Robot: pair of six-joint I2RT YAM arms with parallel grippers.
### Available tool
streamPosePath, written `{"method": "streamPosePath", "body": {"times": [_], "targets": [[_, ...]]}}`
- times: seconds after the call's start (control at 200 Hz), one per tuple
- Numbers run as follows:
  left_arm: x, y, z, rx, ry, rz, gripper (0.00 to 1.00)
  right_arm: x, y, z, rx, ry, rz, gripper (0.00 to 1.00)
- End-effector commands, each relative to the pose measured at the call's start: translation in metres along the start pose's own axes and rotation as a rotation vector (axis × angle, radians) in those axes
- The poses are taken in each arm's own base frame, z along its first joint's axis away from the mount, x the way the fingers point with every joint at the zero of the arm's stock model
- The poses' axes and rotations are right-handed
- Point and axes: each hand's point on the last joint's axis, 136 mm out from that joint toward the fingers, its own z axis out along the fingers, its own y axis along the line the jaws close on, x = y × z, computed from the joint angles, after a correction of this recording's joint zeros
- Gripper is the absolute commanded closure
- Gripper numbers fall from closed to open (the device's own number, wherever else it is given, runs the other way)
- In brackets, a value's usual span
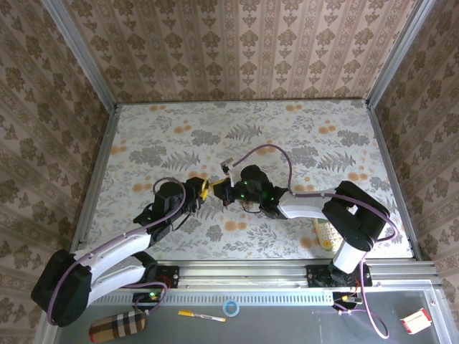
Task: Unlock with the key
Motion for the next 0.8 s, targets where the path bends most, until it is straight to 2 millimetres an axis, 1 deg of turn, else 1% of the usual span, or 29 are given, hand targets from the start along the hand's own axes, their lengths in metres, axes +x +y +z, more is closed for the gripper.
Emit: {"method": "streamPosePath", "body": {"times": [0.0, 0.095, 0.185, 0.24, 0.32, 0.38, 0.41, 0.49, 0.58, 0.68, 0.795], "targets": [[0.062, -0.060, -0.005, 0.179, 0.274, 0.044, 1.00, -0.007, 0.066, -0.001, -0.250, 0.017, -0.073, 1.00], [0.066, -0.073, -0.003, 0.231, 0.290, 0.034, 1.00, -0.009, 0.067, 0.000, -0.260, -0.011, -0.040, 1.00], [0.071, -0.080, -0.001, 0.243, 0.307, 0.044, 1.00, -0.014, 0.066, -0.002, -0.259, -0.052, -0.012, 1.00], [0.071, -0.085, -0.002, 0.273, 0.305, 0.040, 1.00, -0.017, 0.063, -0.002, -0.243, -0.077, 0.005, 1.00], [0.076, -0.089, -0.003, 0.271, 0.324, 0.069, 1.00, -0.021, 0.065, -0.002, -0.266, -0.100, 0.024, 1.00], [0.081, -0.081, -0.002, 0.191, 0.342, 0.115, 1.00, -0.019, 0.068, 0.003, -0.261, -0.056, 0.016, 1.00], [0.080, -0.073, -0.002, 0.149, 0.332, 0.127, 1.00, -0.019, 0.069, 0.004, -0.254, -0.041, -0.002, 1.00], [0.076, -0.067, -0.004, 0.132, 0.303, 0.150, 1.00, -0.022, 0.074, 0.003, -0.257, -0.036, -0.019, 1.00], [0.078, -0.060, -0.005, 0.100, 0.299, 0.188, 1.00, -0.025, 0.078, 0.003, -0.269, -0.026, -0.021, 1.00], [0.089, -0.059, -0.001, 0.122, 0.349, 0.173, 1.00, -0.028, 0.086, -0.001, -0.310, -0.032, -0.038, 1.00], [0.096, -0.059, 0.007, 0.162, 0.404, 0.125, 1.00, -0.024, 0.096, -0.005, -0.360, 0.005, -0.066, 1.00]]}}
